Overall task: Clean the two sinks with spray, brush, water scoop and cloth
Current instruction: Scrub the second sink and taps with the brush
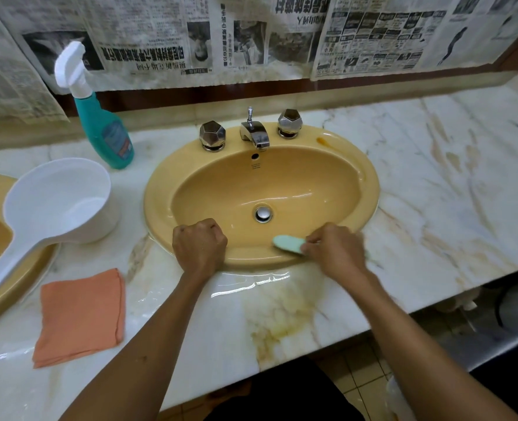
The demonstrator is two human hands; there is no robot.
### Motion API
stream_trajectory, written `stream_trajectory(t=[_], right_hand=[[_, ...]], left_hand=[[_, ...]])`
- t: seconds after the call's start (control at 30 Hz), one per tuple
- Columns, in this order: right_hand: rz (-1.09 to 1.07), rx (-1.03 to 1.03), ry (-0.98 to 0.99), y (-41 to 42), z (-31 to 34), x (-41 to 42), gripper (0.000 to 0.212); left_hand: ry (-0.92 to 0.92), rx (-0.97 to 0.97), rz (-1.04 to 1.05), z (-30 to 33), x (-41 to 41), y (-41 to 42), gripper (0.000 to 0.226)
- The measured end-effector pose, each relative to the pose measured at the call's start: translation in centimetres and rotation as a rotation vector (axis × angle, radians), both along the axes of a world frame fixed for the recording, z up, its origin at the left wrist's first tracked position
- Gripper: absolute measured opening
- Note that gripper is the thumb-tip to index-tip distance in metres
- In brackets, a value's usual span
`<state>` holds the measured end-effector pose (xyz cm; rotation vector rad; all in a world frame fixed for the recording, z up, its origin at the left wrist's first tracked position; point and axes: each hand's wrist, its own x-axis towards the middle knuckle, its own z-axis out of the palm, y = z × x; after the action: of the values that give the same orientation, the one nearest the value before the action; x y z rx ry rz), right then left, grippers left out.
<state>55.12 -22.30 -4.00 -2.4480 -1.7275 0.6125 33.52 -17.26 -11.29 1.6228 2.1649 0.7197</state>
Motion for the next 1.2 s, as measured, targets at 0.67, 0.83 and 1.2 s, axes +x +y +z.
stream_trajectory(t=[0.67,0.83,1.2], right_hand=[[0.38,-0.518,-0.272,12.7,0.0,4.7,0.017],[0.544,-0.535,-0.073,12.8,-2.6,-1.2,0.025],[0.564,-0.607,-0.215,13.6,-2.9,-0.2,0.028]], left_hand=[[-0.029,-0.044,0.034,0.9,0.2,-0.2,0.024],[-0.073,0.004,0.049,0.5,0.1,-0.2,0.038],[-0.087,-0.117,0.056,1.3,0.0,-0.3,0.031]])
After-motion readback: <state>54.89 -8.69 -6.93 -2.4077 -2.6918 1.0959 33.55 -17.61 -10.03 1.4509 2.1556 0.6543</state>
